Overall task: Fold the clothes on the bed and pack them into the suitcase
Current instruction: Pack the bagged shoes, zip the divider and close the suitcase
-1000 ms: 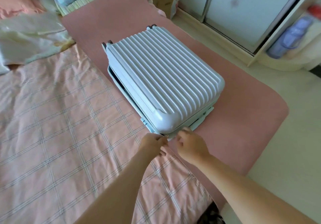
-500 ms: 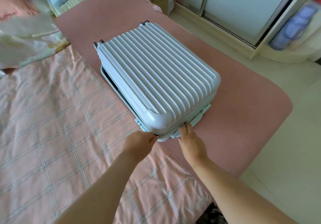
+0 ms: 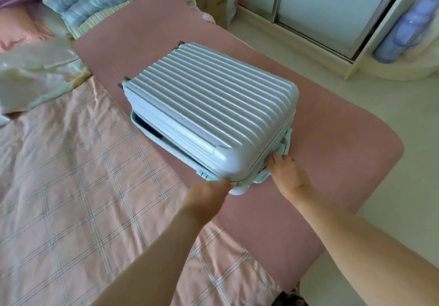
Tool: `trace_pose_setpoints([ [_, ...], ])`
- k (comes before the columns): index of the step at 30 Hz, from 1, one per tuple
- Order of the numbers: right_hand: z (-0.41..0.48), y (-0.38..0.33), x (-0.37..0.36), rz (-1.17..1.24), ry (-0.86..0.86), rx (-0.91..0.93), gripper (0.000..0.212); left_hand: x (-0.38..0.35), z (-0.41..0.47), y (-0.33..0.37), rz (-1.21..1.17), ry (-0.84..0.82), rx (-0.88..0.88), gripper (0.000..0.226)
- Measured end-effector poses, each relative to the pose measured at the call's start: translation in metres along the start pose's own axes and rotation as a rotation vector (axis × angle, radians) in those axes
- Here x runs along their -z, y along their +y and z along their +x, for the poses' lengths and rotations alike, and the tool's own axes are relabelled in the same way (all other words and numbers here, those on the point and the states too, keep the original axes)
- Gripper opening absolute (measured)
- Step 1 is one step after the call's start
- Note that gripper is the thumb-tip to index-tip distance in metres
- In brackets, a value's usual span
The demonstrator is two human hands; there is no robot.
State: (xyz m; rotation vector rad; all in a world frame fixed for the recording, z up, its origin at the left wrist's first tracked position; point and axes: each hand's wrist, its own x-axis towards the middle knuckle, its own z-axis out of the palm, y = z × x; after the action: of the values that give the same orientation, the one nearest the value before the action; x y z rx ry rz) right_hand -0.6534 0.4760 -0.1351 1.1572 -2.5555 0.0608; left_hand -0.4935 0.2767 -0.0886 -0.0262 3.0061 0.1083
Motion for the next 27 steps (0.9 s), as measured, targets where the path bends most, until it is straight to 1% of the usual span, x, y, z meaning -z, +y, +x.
trace_pose_setpoints([
  [2,0.014,0.042,0.012,-0.054,-0.001,-0.098,0.030,0.013,0.039,0.042,0.167,-0.008,-0.045,0.035],
  [3,0.019,0.058,0.018,-0.074,-0.021,-0.135,0.031,0.016,0.059,0.060,0.194,0.000,-0.034,0.040],
  [5,0.021,0.069,0.026,-0.063,-0.100,-0.170,0.028,0.014,0.088,0.088,0.119,0.013,-0.036,0.047],
  [6,0.019,0.068,0.030,0.001,-0.185,-0.206,0.024,0.015,0.095,0.098,0.063,-0.014,-0.031,0.047],
  [8,0.006,0.055,0.041,0.237,-0.317,-0.335,0.009,0.023,0.095,0.109,0.100,-0.022,-0.007,0.042],
  [9,0.000,0.045,0.047,0.342,-0.358,-0.437,0.013,0.026,0.091,0.107,0.079,-0.054,-0.006,0.034],
  [10,-0.005,0.034,0.054,0.430,-0.439,-0.533,0.024,0.026,0.086,0.104,0.008,-0.089,-0.002,0.020],
  [11,-0.007,0.024,0.060,0.557,-0.557,-0.627,0.032,0.021,0.084,0.100,-0.083,-0.131,0.027,0.010],
  [12,-0.007,0.013,0.065,0.742,-0.664,-0.731,0.037,0.021,0.081,0.097,-0.221,-0.170,0.080,0.017],
  [13,-0.007,0.003,0.068,0.940,-0.727,-0.845,0.037,0.020,0.078,0.092,-0.333,-0.188,0.118,0.023],
  [14,-0.006,-0.005,0.068,1.094,-0.742,-0.952,0.036,0.021,0.076,0.089,-0.389,-0.182,0.132,0.026],
  [15,-0.006,-0.011,0.068,1.192,-0.732,-1.060,0.034,0.023,0.073,0.084,-0.396,-0.169,0.122,0.028],
  [16,-0.004,-0.015,0.068,1.245,-0.712,-1.154,0.032,0.026,0.072,0.078,-0.374,-0.090,0.088,0.028],
  [17,-0.004,-0.018,0.068,1.248,-0.688,-1.215,0.031,0.028,0.070,0.071,-0.348,0.056,0.044,0.027],
  [19,-0.002,-0.023,0.066,1.233,-0.630,-1.255,0.026,0.035,0.068,0.052,-0.261,0.366,-0.006,0.025],
  [20,-0.001,-0.024,0.065,1.257,-0.615,-1.272,0.024,0.038,0.068,0.042,-0.196,0.483,0.002,0.029],
  [21,-0.002,-0.024,0.065,1.280,-0.608,-1.277,0.023,0.042,0.069,0.032,-0.133,0.531,0.029,0.037],
  [22,-0.003,-0.024,0.065,1.246,-0.603,-1.241,0.026,0.046,0.072,0.023,-0.092,0.518,0.059,0.049],
  [23,-0.005,-0.024,0.067,1.131,-0.605,-1.163,0.028,0.048,0.076,0.014,-0.059,0.462,0.065,0.066],
  [24,-0.008,-0.026,0.070,0.967,-0.599,-1.070,0.030,0.048,0.079,0.008,-0.022,0.383,0.052,0.081],
  [25,-0.011,-0.029,0.071,0.775,-0.591,-0.983,0.030,0.045,0.081,0.003,0.016,0.322,0.035,0.088],
  [26,-0.014,-0.036,0.070,0.628,-0.581,-0.928,0.030,0.041,0.082,0.000,0.035,0.308,0.026,0.088],
  [27,-0.015,-0.043,0.070,0.562,-0.583,-0.899,0.029,0.039,0.082,0.000,0.024,0.320,0.034,0.085],
])
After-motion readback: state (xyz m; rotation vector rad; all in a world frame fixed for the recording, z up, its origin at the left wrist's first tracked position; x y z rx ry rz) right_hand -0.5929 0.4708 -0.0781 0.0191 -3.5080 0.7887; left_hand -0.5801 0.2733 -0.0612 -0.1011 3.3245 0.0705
